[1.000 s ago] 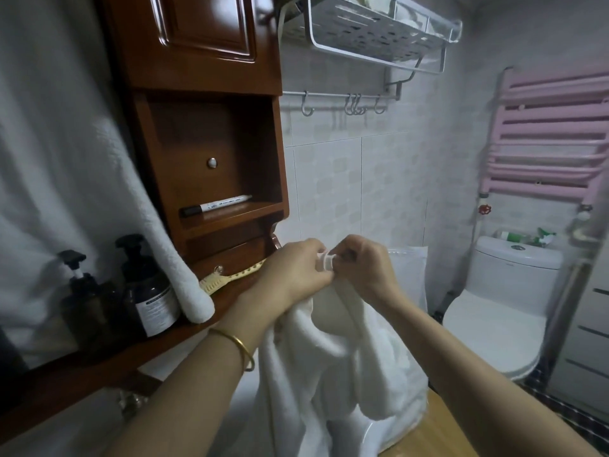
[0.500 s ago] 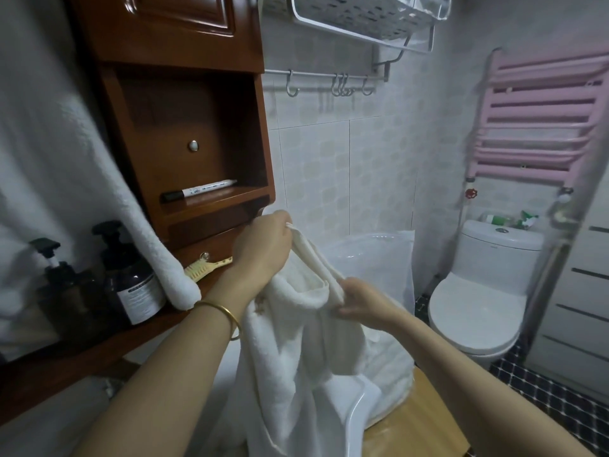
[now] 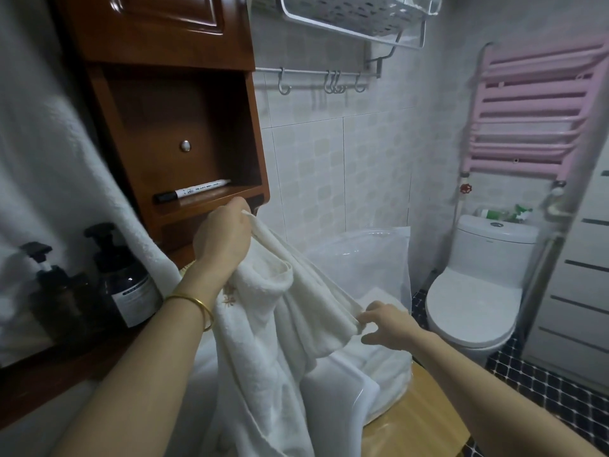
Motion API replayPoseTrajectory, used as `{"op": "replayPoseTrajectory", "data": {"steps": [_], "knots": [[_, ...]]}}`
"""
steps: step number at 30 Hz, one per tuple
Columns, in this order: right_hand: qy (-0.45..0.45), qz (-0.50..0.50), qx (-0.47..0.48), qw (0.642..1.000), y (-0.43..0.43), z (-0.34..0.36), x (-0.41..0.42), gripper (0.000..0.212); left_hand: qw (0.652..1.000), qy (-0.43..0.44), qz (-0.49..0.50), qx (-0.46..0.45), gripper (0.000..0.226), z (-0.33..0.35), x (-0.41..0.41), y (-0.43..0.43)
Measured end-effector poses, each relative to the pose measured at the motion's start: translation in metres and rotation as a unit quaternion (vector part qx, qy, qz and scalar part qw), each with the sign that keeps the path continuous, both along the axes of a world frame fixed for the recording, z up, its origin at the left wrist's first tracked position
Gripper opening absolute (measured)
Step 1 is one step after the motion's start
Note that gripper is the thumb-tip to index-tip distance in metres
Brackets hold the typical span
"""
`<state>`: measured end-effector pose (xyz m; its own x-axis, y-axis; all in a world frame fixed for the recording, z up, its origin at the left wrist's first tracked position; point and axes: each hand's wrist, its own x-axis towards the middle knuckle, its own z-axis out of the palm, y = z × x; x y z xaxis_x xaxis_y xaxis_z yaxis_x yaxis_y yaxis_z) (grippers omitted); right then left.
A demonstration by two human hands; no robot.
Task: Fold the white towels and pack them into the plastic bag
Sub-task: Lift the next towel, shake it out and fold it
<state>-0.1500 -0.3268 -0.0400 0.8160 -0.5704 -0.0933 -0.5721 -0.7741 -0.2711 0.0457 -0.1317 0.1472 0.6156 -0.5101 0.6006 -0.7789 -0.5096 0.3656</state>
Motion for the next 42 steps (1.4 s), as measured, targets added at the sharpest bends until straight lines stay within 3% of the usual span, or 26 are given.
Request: {"op": "replayPoseTrajectory", "data": {"steps": [3, 5, 6, 9, 11, 15, 20, 22, 24, 27, 29, 31, 34, 36, 39, 42], "knots": [[-0.042, -0.072, -0.006, 0.997, 0.001, 0.005, -0.001, 0.030, 1.000, -0.009, 0.001, -0.020, 0.022, 0.004, 0.001, 0.001], [-0.177, -0.163, 0.033, 0.970, -0.001, 0.028, 0.005, 0.028, 0.999, -0.021, 0.002, -0.044, 0.021, 0.012, -0.001, -0.001], [-0.288, -0.207, 0.105, 0.929, -0.004, 0.046, 0.011, 0.024, 0.998, -0.031, -0.001, -0.058, 0.020, 0.018, -0.003, -0.004], [-0.537, -0.297, 0.329, 0.718, -0.012, 0.111, 0.029, 0.009, 0.992, -0.071, -0.017, -0.107, 0.019, 0.045, -0.008, -0.012], [-0.633, -0.293, 0.356, 0.622, -0.019, 0.155, 0.037, 0.012, 0.985, -0.086, -0.024, -0.145, 0.018, 0.070, -0.010, -0.018], [-0.719, -0.291, 0.123, 0.619, -0.024, 0.231, 0.031, 0.005, 0.967, -0.113, -0.024, -0.226, 0.019, 0.119, -0.012, -0.020], [-0.817, -0.200, -0.061, 0.537, -0.009, 0.301, 0.010, 0.008, 0.945, -0.155, -0.021, -0.287, 0.020, 0.154, -0.014, -0.010], [-0.821, -0.199, -0.111, 0.524, -0.007, 0.316, 0.000, 0.009, 0.941, -0.168, -0.009, -0.295, 0.020, 0.163, -0.011, -0.004], [-0.790, -0.205, -0.133, 0.562, -0.008, 0.319, -0.010, 0.018, 0.942, -0.170, 0.005, -0.291, 0.021, 0.166, -0.006, 0.001], [-0.661, -0.260, -0.119, 0.693, -0.015, 0.306, -0.017, 0.006, 0.960, -0.150, 0.007, -0.238, 0.018, 0.153, 0.002, 0.003], [-0.580, -0.295, -0.111, 0.751, -0.016, 0.292, -0.020, 0.016, 0.972, -0.124, 0.009, -0.199, 0.018, 0.136, 0.005, -0.001], [-0.531, -0.290, -0.097, 0.790, -0.011, 0.282, -0.021, 0.020, 0.982, -0.096, 0.017, -0.164, 0.019, 0.115, 0.010, -0.008], [-0.417, -0.233, -0.027, 0.878, -0.004, 0.272, -0.028, 0.032, 0.993, -0.042, 0.040, -0.107, 0.024, 0.085, 0.018, -0.018], [-0.367, -0.213, 0.028, 0.905, -0.002, 0.266, -0.036, 0.028, 0.996, -0.009, 0.042, -0.072, 0.027, 0.070, 0.023, -0.024], [-0.370, -0.200, 0.098, 0.902, 0.002, 0.257, -0.049, 0.015, 0.999, 0.011, 0.032, -0.017, 0.027, 0.046, 0.021, -0.034], [-0.363, -0.155, 0.144, 0.907, 0.018, 0.250, -0.054, 0.023, 0.999, 0.020, 0.006, 0.046, 0.024, 0.018, 0.009, -0.051]]}}
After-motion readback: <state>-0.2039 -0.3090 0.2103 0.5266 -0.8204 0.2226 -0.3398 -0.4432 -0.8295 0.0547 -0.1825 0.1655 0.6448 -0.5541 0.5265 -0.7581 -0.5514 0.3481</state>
